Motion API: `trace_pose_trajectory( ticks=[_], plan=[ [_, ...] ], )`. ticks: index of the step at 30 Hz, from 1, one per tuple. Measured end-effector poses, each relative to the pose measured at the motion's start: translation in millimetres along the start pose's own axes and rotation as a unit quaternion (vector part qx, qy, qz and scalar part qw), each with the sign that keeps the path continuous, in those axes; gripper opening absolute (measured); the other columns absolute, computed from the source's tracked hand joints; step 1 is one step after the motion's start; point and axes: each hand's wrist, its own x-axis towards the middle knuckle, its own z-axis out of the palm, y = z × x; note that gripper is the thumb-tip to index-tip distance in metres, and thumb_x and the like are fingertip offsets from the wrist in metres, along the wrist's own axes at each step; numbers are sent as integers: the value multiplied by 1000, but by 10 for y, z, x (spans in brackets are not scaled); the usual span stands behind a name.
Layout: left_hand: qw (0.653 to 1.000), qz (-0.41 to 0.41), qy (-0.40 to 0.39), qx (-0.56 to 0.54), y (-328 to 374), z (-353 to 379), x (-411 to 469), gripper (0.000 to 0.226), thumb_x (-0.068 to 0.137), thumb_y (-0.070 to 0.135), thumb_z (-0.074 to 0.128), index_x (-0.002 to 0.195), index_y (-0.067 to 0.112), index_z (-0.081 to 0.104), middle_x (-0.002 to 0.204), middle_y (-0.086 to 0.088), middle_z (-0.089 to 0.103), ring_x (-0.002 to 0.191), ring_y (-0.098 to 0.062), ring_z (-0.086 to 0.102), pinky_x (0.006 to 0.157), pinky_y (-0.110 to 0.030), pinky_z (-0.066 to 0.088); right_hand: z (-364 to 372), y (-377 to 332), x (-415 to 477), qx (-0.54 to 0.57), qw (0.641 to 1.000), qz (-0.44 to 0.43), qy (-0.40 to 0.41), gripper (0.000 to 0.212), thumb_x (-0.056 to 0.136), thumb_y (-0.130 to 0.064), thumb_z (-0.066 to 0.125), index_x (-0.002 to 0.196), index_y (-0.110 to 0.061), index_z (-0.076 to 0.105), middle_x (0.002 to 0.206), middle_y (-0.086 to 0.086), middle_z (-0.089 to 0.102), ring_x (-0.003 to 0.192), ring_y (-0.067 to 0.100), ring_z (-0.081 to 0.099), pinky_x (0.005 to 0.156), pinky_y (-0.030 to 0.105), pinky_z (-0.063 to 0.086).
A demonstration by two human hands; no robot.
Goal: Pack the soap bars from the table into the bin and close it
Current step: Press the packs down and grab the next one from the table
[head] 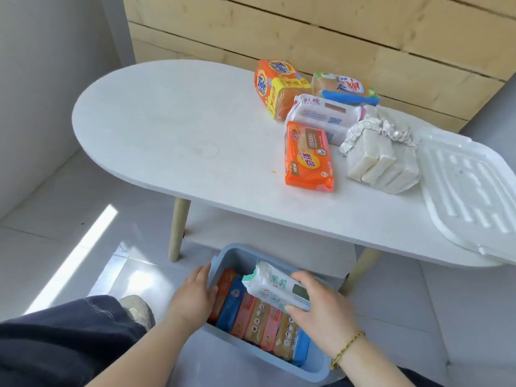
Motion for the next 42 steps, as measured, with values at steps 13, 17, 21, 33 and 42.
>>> trace_pose_trajectory(
  ticks=[13,17,21,33,42],
  plan=[
    [999,18,27,-18,-339,479,311,52,97,20,28,143,31,6,155,4,14,134,-21,34,107,-36,35,1165,137,822,-130,991,2,46,54,9,-17,90,58,-18,68,60,-1,68,47,11,63,41,16,48],
    [998,29,41,-33,-366,518,336,51,96,20,31,142,30,11,154,3,18,133,-21,35,106,-34,34,1403,123,915,-166,985,28,25,46,20,-20,91,62,-20,72,63,0,67,55,14,64,49,18,50],
    [998,34,42,-31,-390,534,333,52,95,20,32,143,30,13,154,3,18,132,-22,36,106,-34,34,1588,50,1003,-164,986,39,17,48,26,-20,91,71,-20,76,63,-1,69,56,14,64,50,17,50],
    [998,28,47,-21,-365,531,322,52,95,20,33,142,30,14,153,5,19,131,-22,37,103,-33,36,1823,190,801,-27,997,61,-47,65,90,-3,35,147,-15,7,157,3,8,145,18,0,109,28,-27],
    [998,29,48,-16,-347,522,319,52,95,20,34,143,27,15,153,5,20,126,-24,42,98,-35,40,1772,313,940,-16,973,52,-226,85,81,16,31,146,-21,-7,156,-7,-15,143,15,-16,117,33,0]
  ],
)
